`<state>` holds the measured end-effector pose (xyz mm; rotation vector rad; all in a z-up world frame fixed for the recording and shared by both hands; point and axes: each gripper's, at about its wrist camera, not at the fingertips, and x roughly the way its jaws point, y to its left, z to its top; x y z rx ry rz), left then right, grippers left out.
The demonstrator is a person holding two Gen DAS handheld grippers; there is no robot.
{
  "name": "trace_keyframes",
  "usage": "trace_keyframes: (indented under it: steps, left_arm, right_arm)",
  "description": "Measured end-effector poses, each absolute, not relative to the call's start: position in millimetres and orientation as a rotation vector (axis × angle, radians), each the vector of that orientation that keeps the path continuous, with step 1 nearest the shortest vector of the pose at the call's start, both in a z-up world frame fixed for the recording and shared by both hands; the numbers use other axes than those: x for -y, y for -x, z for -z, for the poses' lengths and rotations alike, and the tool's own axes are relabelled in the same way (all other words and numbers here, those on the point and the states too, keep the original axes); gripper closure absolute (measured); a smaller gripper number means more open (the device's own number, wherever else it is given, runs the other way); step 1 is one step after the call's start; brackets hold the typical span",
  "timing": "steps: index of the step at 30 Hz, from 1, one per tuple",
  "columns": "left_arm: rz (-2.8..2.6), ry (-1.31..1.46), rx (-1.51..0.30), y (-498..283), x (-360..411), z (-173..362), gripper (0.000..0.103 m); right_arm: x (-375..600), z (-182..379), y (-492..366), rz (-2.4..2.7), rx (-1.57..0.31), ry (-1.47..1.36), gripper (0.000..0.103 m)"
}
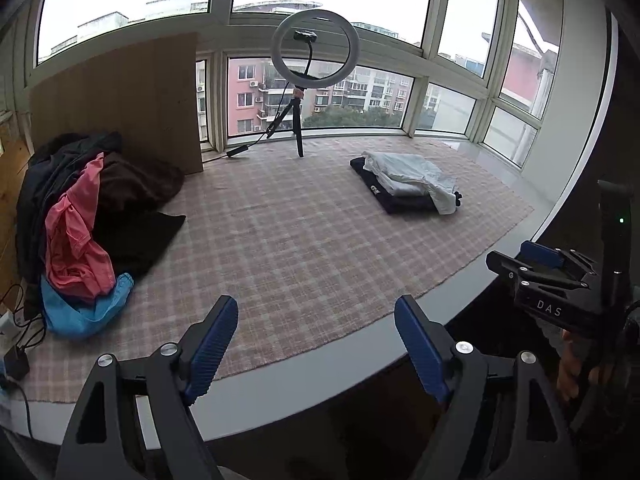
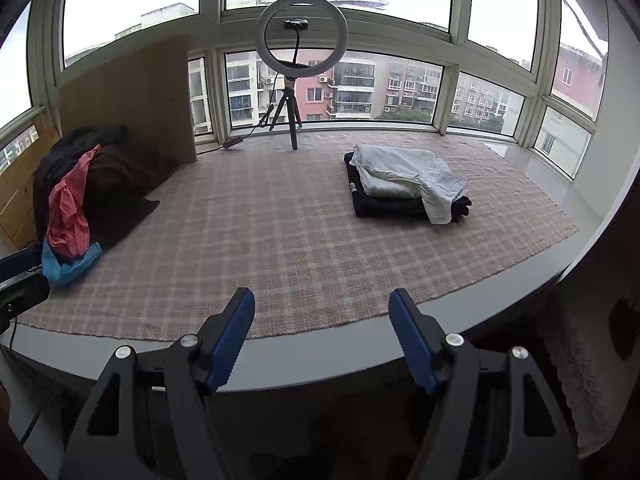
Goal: Fold clothes
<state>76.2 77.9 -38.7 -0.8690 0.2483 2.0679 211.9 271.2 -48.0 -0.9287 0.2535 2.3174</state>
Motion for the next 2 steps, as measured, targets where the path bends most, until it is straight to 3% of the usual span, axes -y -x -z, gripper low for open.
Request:
trace_keyframes:
  steps: [2]
  left_arm:
    - [-2.07,0.848,-0.254,-77.5,-77.7,37.2,0.023]
  right_arm:
    - [-272.0,47.9,-212.0,-2.318,-0.256,0.927,0.034]
